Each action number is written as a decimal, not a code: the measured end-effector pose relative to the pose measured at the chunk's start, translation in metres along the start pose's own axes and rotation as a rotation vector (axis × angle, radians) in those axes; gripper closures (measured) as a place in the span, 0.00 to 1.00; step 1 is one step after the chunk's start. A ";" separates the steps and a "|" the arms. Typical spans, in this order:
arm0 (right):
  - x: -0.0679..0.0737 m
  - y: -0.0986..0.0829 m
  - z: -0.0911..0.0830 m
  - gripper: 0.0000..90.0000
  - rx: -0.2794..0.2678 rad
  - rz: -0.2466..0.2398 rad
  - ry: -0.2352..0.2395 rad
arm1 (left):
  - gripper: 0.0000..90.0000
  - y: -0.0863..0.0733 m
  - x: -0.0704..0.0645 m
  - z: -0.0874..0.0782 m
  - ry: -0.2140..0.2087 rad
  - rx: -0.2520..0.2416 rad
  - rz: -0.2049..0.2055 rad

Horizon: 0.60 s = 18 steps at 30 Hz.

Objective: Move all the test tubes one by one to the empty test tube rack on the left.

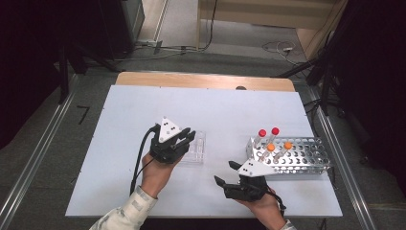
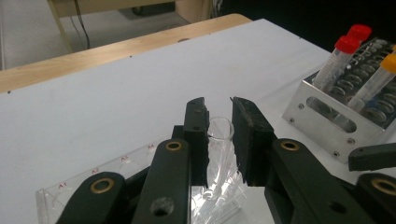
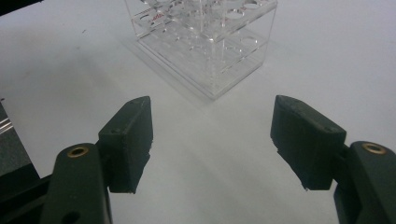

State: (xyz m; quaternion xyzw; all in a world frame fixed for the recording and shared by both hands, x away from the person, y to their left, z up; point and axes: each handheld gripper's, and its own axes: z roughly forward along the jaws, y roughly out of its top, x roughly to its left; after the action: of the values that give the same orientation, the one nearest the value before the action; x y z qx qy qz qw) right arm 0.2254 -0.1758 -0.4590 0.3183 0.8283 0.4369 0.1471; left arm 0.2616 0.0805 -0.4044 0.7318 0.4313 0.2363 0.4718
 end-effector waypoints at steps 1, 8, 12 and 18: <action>0.000 0.000 0.000 0.31 0.002 0.001 -0.001 | 0.85 -0.002 0.000 0.001 -0.003 0.007 -0.002; 0.000 -0.001 0.001 0.31 0.005 0.006 0.001 | 0.85 -0.011 -0.002 0.008 0.006 0.027 0.008; 0.000 -0.001 0.001 0.31 0.006 -0.001 0.002 | 0.84 -0.014 -0.002 0.011 0.005 0.038 0.013; 0.000 -0.001 0.001 0.31 0.005 0.001 0.001 | 0.74 -0.014 -0.001 0.008 -0.002 0.024 -0.010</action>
State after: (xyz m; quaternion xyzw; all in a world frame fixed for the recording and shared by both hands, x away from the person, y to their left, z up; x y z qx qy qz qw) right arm 0.2255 -0.1752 -0.4607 0.3188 0.8293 0.4351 0.1458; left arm 0.2617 0.0784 -0.4202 0.7355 0.4371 0.2281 0.4647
